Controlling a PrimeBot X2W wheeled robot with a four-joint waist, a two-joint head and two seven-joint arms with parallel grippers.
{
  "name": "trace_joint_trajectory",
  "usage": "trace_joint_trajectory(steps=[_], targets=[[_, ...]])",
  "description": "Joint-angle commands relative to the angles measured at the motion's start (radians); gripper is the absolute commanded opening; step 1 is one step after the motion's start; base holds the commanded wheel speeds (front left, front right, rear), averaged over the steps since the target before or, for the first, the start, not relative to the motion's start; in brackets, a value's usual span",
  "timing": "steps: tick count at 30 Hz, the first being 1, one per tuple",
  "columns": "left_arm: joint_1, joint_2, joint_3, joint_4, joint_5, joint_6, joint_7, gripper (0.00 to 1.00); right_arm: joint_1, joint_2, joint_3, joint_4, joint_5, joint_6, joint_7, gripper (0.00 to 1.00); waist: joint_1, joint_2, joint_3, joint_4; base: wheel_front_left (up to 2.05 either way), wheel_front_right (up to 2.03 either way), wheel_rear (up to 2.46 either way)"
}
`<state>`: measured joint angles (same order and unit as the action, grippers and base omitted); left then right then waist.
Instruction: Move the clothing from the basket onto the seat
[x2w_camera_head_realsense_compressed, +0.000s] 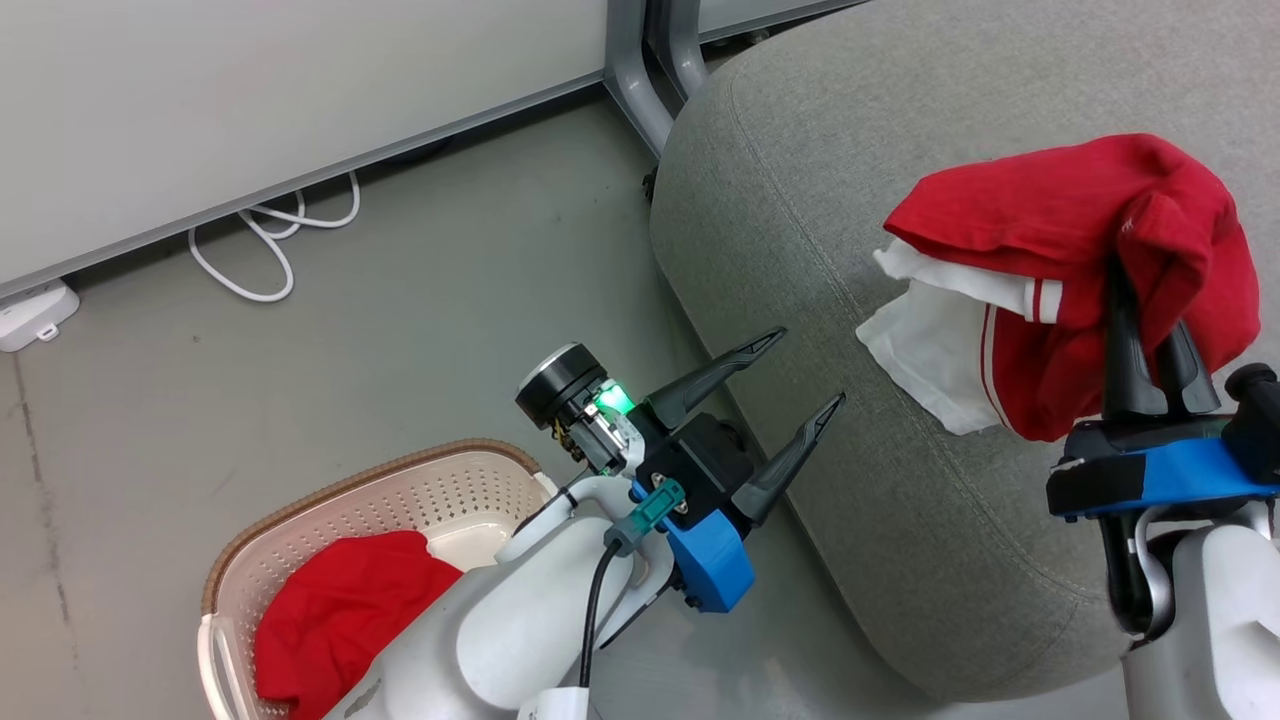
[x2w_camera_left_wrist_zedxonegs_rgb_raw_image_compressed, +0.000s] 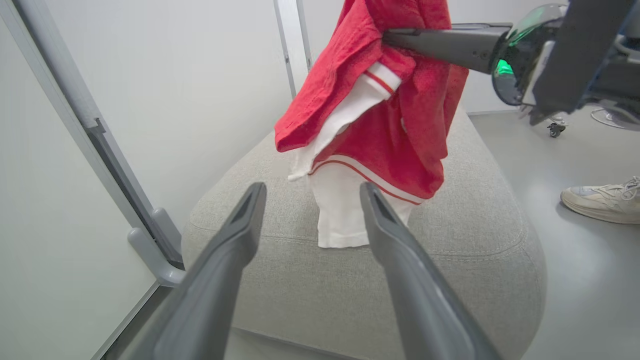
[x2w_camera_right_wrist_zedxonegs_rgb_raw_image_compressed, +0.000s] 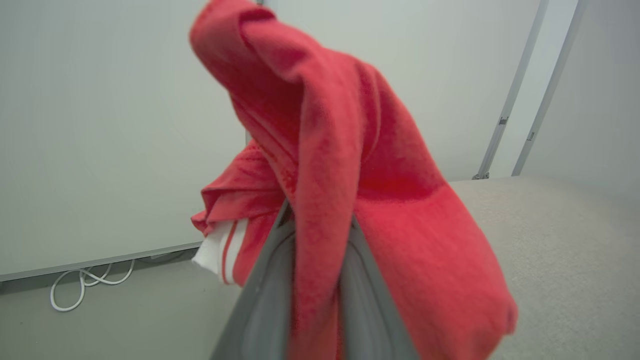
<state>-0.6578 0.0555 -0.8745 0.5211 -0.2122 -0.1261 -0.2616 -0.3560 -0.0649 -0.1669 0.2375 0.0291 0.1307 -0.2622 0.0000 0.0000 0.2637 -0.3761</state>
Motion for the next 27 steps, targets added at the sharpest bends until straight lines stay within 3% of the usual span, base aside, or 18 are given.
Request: trace_joint_trajectory(steps=[1,8,16,27], targets=[[0.002,0.000,-0.001,0.004,-0.006,-0.006,-0.005,1.00,0.023,0.007,-0.005,-0.015,0.001,0.000,-0.004,0.00,0.0000,0.0000,0.003,-0.006,0.00,0.00,0.00],[-0.013,-0.001,-0.007,0.004,-0.008,-0.004,-0.005,1.00,0.015,0.012,-0.029,-0.031,0.004,0.000,-0.004,0.00,0.0000,0.0000,0.014,-0.003,0.00,0.00,0.00],[-0.046,0.016,0.007,-0.008,0.005,-0.004,-0.005,1.00,-0.099,0.004,-0.079,-0.091,-0.002,0.000,-0.004,0.00,0.0000,0.0000,0.087,0.007,0.00,0.00,0.00],[-0.173,0.067,0.003,-0.018,0.044,-0.004,0.002,1.00,-0.411,-0.131,-0.209,-0.149,0.010,0.000,-0.004,0.00,0.0000,0.0000,0.316,0.038,0.00,0.00,0.00]])
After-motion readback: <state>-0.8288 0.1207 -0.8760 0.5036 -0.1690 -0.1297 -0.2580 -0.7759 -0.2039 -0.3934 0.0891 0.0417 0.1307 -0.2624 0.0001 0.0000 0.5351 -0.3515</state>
